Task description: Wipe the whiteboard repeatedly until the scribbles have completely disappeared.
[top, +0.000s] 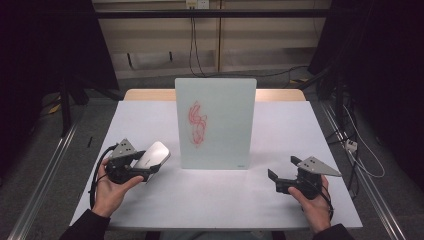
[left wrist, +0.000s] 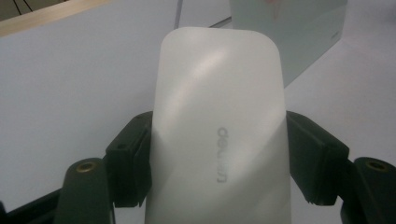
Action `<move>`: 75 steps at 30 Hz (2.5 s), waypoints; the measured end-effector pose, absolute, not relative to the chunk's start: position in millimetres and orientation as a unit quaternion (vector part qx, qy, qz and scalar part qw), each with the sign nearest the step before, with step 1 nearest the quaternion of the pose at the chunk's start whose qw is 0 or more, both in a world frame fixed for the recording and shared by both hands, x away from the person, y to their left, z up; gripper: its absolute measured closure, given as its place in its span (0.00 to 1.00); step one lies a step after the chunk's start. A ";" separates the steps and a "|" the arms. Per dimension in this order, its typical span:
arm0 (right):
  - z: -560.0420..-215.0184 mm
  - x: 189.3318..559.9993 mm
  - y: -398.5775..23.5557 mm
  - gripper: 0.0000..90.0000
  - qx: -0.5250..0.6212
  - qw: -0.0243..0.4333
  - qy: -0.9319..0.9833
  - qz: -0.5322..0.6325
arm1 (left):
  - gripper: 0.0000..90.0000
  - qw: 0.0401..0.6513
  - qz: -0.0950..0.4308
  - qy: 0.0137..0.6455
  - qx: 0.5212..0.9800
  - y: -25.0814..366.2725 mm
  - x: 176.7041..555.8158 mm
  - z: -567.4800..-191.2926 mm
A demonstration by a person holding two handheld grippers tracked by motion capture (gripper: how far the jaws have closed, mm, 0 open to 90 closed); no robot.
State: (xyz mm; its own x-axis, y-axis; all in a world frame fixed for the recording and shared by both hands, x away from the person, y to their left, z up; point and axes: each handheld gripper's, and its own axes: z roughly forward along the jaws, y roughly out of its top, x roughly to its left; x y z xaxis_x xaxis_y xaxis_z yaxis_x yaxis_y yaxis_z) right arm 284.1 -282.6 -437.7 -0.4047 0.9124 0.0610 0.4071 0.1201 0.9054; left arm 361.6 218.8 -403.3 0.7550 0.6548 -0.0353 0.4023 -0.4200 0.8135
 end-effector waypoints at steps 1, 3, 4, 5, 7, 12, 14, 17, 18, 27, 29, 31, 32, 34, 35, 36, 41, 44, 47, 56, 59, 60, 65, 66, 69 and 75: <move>-437.6 284.9 -282.2 0.06 0.472 0.272 0.697 0.466 | 0.34 0.438 0.147 0.319 0.828 219.4 361.2 -402.8; -437.8 285.6 -281.7 0.06 0.473 0.270 0.697 0.466 | 0.34 0.446 0.153 0.321 0.821 220.4 360.2 -401.9; -437.9 286.2 -281.5 0.06 0.474 0.270 0.696 0.466 | 0.34 0.449 0.152 0.322 0.819 220.9 359.9 -401.4; -438.0 286.5 -281.2 0.06 0.474 0.271 0.697 0.465 | 0.34 0.452 0.156 0.323 0.817 221.6 359.6 -400.9; -438.3 286.6 -281.2 0.06 0.475 0.271 0.697 0.464 | 0.34 0.460 0.153 0.325 0.812 222.0 359.2 -400.4; -438.4 286.0 -281.4 0.06 0.476 0.270 0.695 0.466 | 0.34 0.467 0.157 0.320 0.809 219.6 356.2 -397.3; -438.2 286.1 -281.2 0.06 0.474 0.270 0.696 0.466 | 0.34 0.472 0.157 0.319 0.806 218.4 355.4 -395.6; -438.0 285.1 -281.9 0.06 0.472 0.271 0.698 0.465 | 0.34 0.478 0.161 0.320 0.802 216.1 353.0 -391.9; -437.7 284.2 -282.7 0.06 0.473 0.272 0.696 0.467 | 0.34 0.480 0.162 0.319 0.801 215.5 352.1 -390.2; -437.7 284.5 -282.3 0.06 0.472 0.271 0.697 0.466 | 0.34 0.505 0.179 0.321 0.781 211.0 345.1 -378.6; -437.5 284.3 -282.3 0.06 0.472 0.272 0.697 0.466 | 0.34 0.507 0.185 0.319 0.779 209.7 344.1 -376.2; -437.6 284.3 -282.4 0.06 0.473 0.272 0.697 0.466 | 0.34 0.511 0.183 0.319 0.777 207.6 343.9 -374.5; -437.6 284.4 -282.5 0.06 0.473 0.271 0.697 0.466 | 0.34 0.512 0.184 0.319 0.776 206.7 344.1 -373.6; -437.5 284.5 -282.4 0.06 0.472 0.272 0.697 0.466 | 0.34 0.518 0.179 0.319 0.773 204.4 345.1 -372.0; -437.5 284.6 -282.3 0.06 0.472 0.272 0.697 0.466 | 0.34 0.516 0.182 0.315 0.775 203.2 345.3 -370.6; -437.5 284.6 -282.2 0.06 0.472 0.272 0.697 0.466 | 0.34 0.517 0.184 0.315 0.774 201.3 345.2 -369.3; -437.6 284.8 -282.2 0.06 0.472 0.271 0.697 0.467 | 0.34 0.518 0.192 0.306 0.775 192.1 345.7 -361.8; -437.4 284.4 -282.4 0.06 0.472 0.271 0.697 0.467 | 0.34 0.519 0.196 0.300 0.776 186.2 345.8 -357.9; -437.4 284.4 -282.4 0.06 0.472 0.271 0.697 0.467 | 0.34 0.519 0.202 0.293 0.777 180.4 346.1 -354.1; -437.4 284.5 -282.5 0.06 0.472 0.270 0.697 0.467 | 0.34 0.522 0.220 0.275 0.777 167.4 351.0 -341.9; -437.3 284.4 -282.4 0.06 0.472 0.270 0.697 0.467 | 0.34 0.522 0.231 0.270 0.776 164.0 353.1 -338.1; -437.4 284.5 -282.5 0.06 0.472 0.270 0.697 0.468 | 0.34 0.524 0.234 0.270 0.773 162.2 353.8 -337.3; -437.4 284.6 -282.5 0.06 0.473 0.270 0.697 0.467 | 0.34 0.527 0.241 0.263 0.771 156.5 358.3 -332.5; -437.4 284.7 -282.4 0.06 0.473 0.269 0.697 0.467 | 0.34 0.526 0.243 0.261 0.773 155.2 359.4 -331.7; -437.4 284.7 -282.4 0.06 0.472 0.269 0.697 0.468 | 0.34 0.529 0.241 0.260 0.771 150.2 361.9 -329.7; -437.4 284.8 -282.6 0.06 0.473 0.268 0.697 0.469 | 0.34 0.533 0.250 0.251 0.768 137.8 370.2 -323.6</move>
State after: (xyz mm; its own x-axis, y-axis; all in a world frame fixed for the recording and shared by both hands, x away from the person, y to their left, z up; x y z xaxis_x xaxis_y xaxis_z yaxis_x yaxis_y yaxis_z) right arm 284.8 -282.6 -437.4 -0.4097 0.9096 0.0693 0.4071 0.1143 0.9062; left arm 370.2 137.8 -323.6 0.7489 0.6526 0.1154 0.1197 -0.3045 0.9450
